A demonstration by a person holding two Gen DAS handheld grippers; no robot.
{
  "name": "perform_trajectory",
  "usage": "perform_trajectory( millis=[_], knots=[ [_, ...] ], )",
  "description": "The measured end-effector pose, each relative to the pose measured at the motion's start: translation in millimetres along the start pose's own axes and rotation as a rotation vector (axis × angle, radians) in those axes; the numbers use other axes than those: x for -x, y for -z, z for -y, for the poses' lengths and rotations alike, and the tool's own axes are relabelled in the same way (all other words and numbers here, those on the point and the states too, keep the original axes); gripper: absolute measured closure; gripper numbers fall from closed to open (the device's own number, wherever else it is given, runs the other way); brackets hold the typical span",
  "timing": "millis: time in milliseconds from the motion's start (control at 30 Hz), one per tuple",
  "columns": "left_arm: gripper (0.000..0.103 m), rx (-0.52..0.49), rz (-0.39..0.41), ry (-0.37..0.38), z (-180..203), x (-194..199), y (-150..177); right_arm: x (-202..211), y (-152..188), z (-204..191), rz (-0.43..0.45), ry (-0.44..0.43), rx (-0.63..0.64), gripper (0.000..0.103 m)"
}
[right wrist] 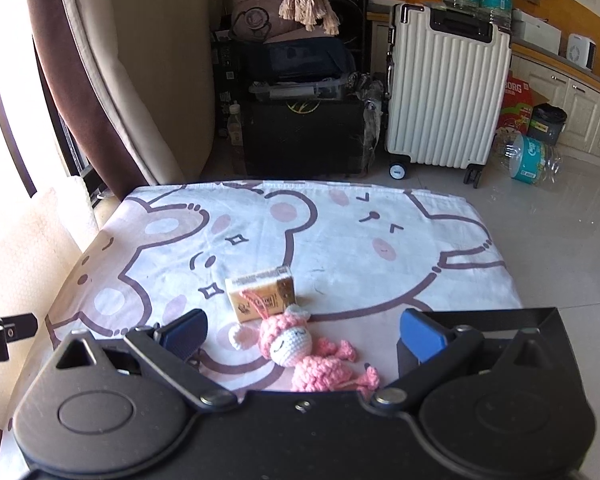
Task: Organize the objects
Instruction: 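Move the right tool toward the black claw clip while the left tool moves toward the grey crocheted toy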
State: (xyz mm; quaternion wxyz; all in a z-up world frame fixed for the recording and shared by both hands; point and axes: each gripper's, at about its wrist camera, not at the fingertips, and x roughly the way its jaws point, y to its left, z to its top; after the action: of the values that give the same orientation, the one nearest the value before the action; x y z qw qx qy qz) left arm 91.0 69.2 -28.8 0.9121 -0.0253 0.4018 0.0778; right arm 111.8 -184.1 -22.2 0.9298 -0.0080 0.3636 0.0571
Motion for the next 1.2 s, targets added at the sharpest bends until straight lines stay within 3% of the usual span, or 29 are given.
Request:
perform_trajectory(
  millis=[167, 300, 400, 533, 667, 833, 933, 1000, 1200],
  knots=[
    [0.0, -0.019, -0.003, 0.005, 0, -6, 1, -4, -18, -11, -0.005, -0.034, -0.001, 0.0],
    [0.0, -0.025, 0.022, -0.044, -1, -14, 4, -11, -26, -26, 0.001, -0.095, 0.029, 0.0],
    [0.0, -0.034, 0.02, -0.058, -4, -21, 5, -20, -28, -38, 0.013, -0.077, 0.038, 0.0],
    [0.0, -0.08, -0.03, -0.061, -9, -35, 7, -40, -25, -48, -0.02, -0.093, 0.027, 0.0],
    [0.0, -0.082, -0.103, -0.058, -18, -51, 10, -62, -15, -52, -0.084, -0.184, -0.021, 0.0],
    [0.002, -0.059, -0.175, 0.011, -28, -64, 14, -89, -6, -59, -0.167, -0.209, -0.048, 0.0],
    [0.015, -0.043, -0.222, 0.05, -27, -71, 16, -102, -1, -61, -0.214, -0.214, -0.071, 0.012],
    [0.017, -0.023, -0.251, 0.064, -26, -75, 18, -110, 1, -63, -0.241, -0.23, -0.083, 0.02],
    [0.017, -0.005, -0.308, 0.065, -19, -89, 23, -119, 3, -79, -0.276, -0.271, -0.074, 0.025]
  ],
)
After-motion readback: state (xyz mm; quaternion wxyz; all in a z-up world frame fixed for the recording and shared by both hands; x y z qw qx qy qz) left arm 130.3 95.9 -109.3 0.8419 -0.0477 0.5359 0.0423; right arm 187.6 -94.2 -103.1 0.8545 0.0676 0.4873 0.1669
